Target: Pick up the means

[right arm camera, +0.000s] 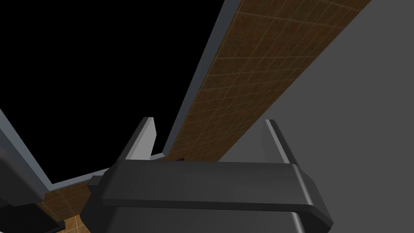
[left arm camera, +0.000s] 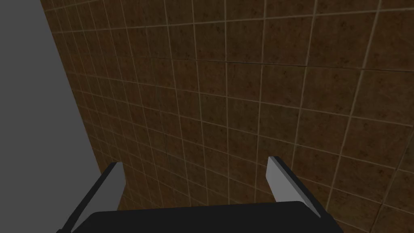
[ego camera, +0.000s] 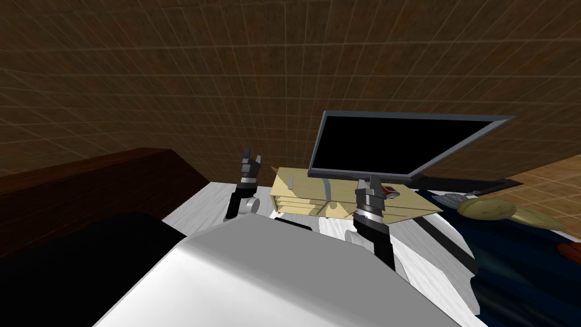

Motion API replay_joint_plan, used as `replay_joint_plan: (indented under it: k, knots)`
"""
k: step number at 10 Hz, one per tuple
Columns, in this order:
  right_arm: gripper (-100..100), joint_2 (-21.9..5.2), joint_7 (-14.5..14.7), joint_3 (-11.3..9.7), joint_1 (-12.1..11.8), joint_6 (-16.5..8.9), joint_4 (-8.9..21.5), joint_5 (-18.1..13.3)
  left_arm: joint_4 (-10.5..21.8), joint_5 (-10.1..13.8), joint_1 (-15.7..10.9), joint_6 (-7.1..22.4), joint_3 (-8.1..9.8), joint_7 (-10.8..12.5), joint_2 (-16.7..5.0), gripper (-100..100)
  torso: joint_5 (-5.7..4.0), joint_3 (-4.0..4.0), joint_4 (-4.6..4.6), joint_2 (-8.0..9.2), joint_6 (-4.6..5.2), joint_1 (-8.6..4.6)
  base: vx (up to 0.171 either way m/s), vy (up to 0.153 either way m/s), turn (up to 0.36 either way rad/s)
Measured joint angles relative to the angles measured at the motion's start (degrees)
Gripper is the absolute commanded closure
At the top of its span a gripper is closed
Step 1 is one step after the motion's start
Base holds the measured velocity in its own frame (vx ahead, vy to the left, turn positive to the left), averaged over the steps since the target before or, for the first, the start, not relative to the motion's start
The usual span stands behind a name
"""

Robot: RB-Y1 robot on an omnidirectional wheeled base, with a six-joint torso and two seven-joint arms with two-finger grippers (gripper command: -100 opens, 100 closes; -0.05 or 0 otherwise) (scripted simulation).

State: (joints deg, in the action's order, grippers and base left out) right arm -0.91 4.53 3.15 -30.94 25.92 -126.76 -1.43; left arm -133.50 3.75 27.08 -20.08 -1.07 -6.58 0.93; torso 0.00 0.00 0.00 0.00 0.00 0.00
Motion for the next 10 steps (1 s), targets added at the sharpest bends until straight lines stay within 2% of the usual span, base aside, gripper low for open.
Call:
replay_joint_plan:
  k: [6,10]
  knots:
    - [0,0.0,0.0,0.0,0.0,0.0,0.0,0.0,1.8,2.8,0.9,2.3,-2.83,0.7,-9.6,-100,-0.05,0.11,0.04,0.19,0.02,-0.20,-0.054,-0.058,-0.099]
    - [0,0.0,0.0,0.0,0.0,0.0,0.0,0.0,3.6,5.5,1.7,5.0,-5.77,1.5,-16.2,-100,-0.06,0.15,0.06,0.26,0.02,-0.29,-0.056,-0.067,-0.109]
